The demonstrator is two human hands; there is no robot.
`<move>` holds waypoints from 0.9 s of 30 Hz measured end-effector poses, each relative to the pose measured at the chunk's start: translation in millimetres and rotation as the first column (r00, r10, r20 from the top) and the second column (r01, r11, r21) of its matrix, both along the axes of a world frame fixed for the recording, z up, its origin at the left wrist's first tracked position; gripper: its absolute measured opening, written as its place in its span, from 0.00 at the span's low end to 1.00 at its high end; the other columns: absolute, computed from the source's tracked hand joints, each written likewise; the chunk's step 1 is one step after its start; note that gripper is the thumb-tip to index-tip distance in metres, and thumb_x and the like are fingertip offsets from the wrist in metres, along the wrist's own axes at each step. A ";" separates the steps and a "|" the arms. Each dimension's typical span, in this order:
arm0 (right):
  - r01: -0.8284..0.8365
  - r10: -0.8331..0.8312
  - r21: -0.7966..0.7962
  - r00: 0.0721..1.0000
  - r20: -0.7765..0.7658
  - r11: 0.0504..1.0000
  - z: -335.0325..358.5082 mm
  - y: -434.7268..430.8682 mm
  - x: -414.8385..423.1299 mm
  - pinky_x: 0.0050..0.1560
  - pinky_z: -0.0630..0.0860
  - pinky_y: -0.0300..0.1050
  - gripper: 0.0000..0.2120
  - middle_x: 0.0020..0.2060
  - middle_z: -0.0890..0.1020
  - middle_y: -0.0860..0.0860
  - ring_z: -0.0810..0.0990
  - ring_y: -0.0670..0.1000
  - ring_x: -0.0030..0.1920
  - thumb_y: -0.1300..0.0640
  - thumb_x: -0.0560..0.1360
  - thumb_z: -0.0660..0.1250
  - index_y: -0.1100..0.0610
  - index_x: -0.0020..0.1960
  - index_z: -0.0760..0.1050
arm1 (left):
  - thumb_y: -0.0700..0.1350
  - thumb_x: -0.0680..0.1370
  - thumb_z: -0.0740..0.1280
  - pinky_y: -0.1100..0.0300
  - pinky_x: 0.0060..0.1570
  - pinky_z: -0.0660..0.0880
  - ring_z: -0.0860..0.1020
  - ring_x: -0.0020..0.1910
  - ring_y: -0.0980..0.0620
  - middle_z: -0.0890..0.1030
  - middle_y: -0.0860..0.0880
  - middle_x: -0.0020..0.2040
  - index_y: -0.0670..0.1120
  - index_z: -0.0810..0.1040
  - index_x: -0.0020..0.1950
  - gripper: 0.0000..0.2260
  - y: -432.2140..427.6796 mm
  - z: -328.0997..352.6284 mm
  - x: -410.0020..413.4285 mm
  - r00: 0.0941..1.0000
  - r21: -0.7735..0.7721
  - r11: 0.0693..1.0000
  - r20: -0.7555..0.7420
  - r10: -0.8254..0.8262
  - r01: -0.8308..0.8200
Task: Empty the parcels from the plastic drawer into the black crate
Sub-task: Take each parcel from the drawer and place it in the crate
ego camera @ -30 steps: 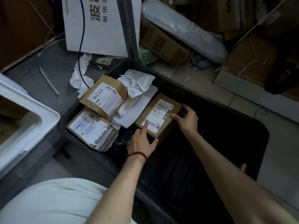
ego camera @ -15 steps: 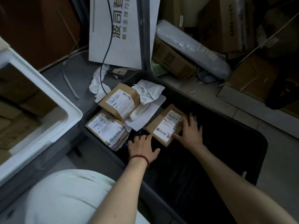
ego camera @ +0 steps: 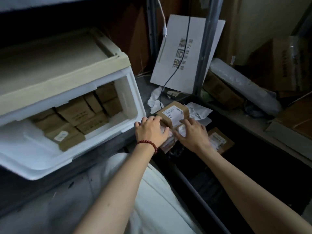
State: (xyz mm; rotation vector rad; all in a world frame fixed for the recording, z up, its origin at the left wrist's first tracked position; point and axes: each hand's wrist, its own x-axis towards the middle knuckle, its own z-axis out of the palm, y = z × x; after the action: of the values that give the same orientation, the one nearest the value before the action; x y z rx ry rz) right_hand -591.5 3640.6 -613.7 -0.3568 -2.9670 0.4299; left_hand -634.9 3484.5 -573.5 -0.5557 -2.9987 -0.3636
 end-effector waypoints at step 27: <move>-0.535 0.522 -0.147 0.845 -0.118 0.832 35.4 -282.2 -52.2 0.73 0.61 0.54 0.34 0.77 0.57 0.52 0.59 0.53 0.75 0.41 0.79 0.60 0.55 0.78 0.53 | 0.52 0.80 0.60 0.47 0.66 0.67 0.64 0.72 0.44 0.62 0.47 0.76 0.49 0.54 0.78 0.28 -292.7 14.3 37.4 0.861 0.072 0.858 0.073 0.504 -0.508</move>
State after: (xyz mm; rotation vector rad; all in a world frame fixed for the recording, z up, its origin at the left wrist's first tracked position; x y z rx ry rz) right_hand -643.7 3358.5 -578.4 0.4824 -2.9210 0.7422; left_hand -597.5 3191.8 -559.2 0.2639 -2.9982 -0.4658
